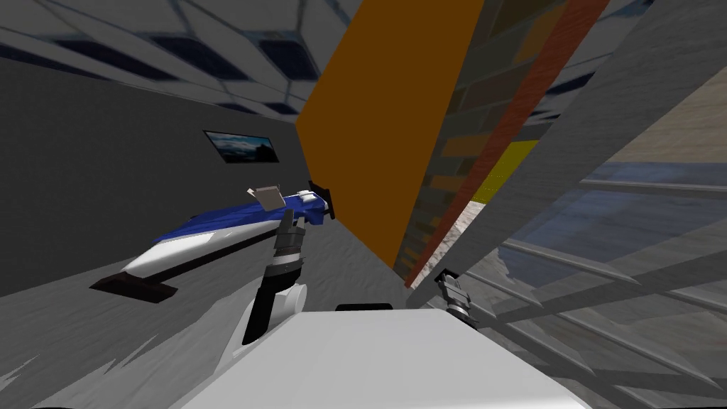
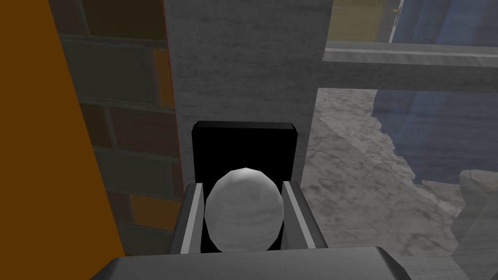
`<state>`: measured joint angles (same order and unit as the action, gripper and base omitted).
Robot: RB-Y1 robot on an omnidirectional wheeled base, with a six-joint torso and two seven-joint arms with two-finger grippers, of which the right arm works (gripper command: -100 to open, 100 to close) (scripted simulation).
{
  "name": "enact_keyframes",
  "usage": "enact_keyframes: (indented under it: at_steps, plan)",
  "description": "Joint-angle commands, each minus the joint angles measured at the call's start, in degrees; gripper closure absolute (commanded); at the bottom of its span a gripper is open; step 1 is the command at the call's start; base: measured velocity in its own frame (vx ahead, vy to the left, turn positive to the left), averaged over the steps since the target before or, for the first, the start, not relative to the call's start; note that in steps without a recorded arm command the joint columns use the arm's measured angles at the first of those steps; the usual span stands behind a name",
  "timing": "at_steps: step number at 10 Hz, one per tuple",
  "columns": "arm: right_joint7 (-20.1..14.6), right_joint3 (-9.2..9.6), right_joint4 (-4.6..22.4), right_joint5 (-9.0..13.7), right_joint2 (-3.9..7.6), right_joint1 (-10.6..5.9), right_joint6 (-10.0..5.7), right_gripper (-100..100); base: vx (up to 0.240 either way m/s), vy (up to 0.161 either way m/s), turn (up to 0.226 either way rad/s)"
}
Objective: Pull the door open
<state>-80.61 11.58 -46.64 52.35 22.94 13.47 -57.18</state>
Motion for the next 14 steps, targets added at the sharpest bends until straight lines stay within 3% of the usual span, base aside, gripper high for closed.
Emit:
enact_keyframes:
  at_steps: [1,4,5,13,14]
  plan:
    - [-0.7,1.39,-1.5,-0.8,0.62,1.06,0.14,100,-0.254,0.062,0.06]
    - [-2.0,3.69,-2.8,-2.1,1.47,1.74,-0.08,100,-0.255,0.019,0.065]
    - [-1.7,3.37,-2.2,-1.9,1.18,1.37,0.0,100,-0.101,0.023,0.018]
    - [-5.2,10.13,-5.0,-5.9,4.13,3.95,-2.55,100,-0.226,0.003,0.057]
    - [-4.9,9.7,-5.0,-5.7,4.02,3.68,-1.98,100,-0.111,0.009,0.02]
